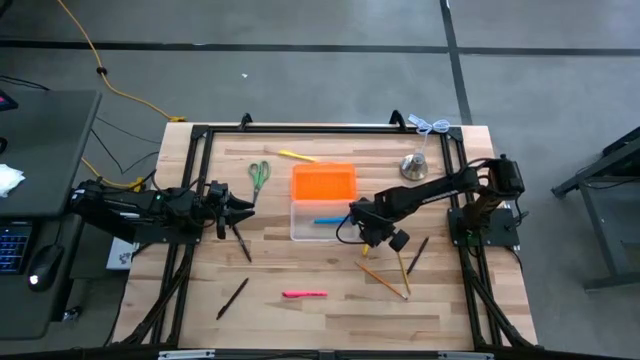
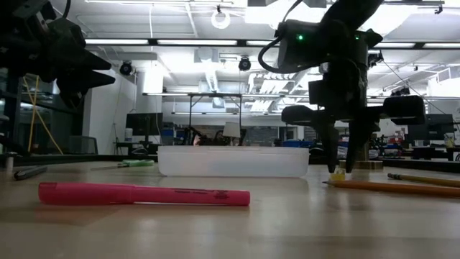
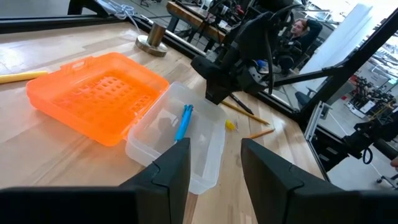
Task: Pick & place school supplies into a supply box
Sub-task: Put the bottom yellow pen into the orange supply box
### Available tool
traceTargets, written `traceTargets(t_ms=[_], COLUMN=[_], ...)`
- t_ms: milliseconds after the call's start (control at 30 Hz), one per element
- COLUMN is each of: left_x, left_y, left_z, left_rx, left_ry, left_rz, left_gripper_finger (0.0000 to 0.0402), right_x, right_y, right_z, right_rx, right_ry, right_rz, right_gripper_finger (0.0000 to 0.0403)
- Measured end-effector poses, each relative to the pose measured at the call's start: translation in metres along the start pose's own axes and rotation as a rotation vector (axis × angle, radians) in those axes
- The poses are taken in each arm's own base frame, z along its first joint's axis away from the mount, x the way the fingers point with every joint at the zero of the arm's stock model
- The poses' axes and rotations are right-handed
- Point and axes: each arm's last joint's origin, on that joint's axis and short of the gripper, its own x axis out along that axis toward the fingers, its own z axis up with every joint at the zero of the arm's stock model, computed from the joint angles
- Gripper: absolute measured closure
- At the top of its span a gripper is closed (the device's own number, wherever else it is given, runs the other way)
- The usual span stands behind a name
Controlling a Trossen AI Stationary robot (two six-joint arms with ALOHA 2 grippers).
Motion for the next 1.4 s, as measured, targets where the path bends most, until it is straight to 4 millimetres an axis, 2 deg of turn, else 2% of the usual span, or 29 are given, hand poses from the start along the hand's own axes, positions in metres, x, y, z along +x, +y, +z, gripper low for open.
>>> traceTargets(t_ms=[233, 567, 833, 1167, 1400], left_x=[0.000, 0.000, 0.000, 0.000, 0.000], left_y=[0.000, 0.000, 0.000, 0.000, 0.000], left_z=[0.000, 0.000, 0.000, 0.000, 0.000], left_rx=[0.000, 0.000, 0.000, 0.000, 0.000], left_ry=[0.000, 0.000, 0.000, 0.000, 0.000], left_rz=[0.000, 0.000, 0.000, 0.000, 0.000], left_gripper_finger=[0.0229, 0.0229, 0.0229, 0.0229, 0.0229], right_x=[0.000, 0.001, 0.015, 0.016, 0.016], right_y=[0.000, 0.000, 0.000, -0.001, 0.000], right_z=[0.000, 0.000, 0.003, 0.003, 0.001], right_rx=[0.000, 0.007, -0.001, 0.079, 0.079], right_ry=[-0.005, -0.003, 0.045, 0.045, 0.068], right_rz=[0.004, 0.006, 0.023, 0.006, 0.008], right_gripper_finger=[0.0349, 0.0352, 0.0352, 0.0393, 0.0394])
